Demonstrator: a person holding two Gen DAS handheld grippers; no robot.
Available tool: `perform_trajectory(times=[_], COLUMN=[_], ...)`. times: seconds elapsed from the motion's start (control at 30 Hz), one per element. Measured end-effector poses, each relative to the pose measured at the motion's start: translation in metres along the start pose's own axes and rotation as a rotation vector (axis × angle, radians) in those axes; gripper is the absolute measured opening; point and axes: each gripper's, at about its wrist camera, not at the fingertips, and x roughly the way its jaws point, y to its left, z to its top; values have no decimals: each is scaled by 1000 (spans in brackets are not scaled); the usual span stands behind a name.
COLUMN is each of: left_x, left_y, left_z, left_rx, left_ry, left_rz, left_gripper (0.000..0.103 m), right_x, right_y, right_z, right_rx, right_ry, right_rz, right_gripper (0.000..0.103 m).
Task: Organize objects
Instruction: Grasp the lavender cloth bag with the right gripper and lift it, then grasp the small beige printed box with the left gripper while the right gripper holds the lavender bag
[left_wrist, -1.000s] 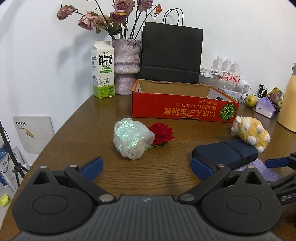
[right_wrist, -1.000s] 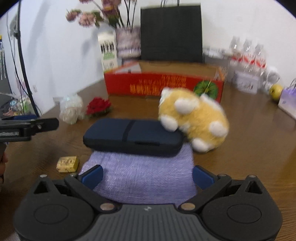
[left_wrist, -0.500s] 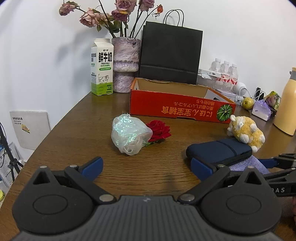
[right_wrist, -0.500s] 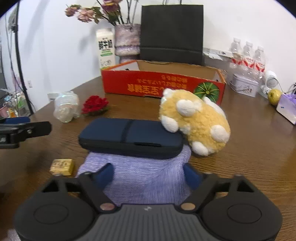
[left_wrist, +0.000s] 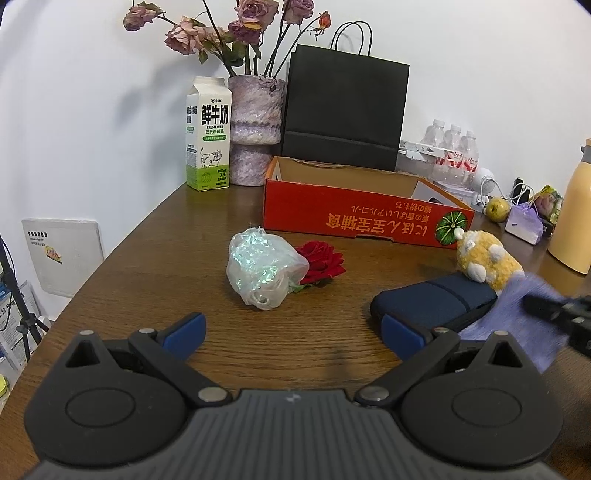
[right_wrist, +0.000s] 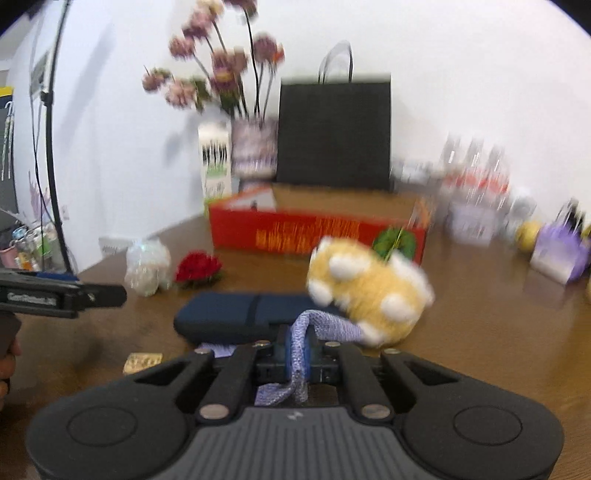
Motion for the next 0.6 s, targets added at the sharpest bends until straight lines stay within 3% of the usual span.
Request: perform_trajectory(times=[0.13, 0.4, 0.6], left_x=[2, 0, -3], left_y=[0, -12, -32], left_z=[-1, -9, -16], left_rx=[2, 37, 74], left_ry=[7, 25, 54], left_rz=[7, 21, -22], left_gripper=[103, 103, 103], right_x=[-17, -27, -34], right_y=[-7, -28, -39], right_z=[-1, -2, -5], right_rx=[-4, 26, 49], right_ry=[-79, -118, -140], right_rz=[-53, -69, -73], right_gripper=[5, 5, 5])
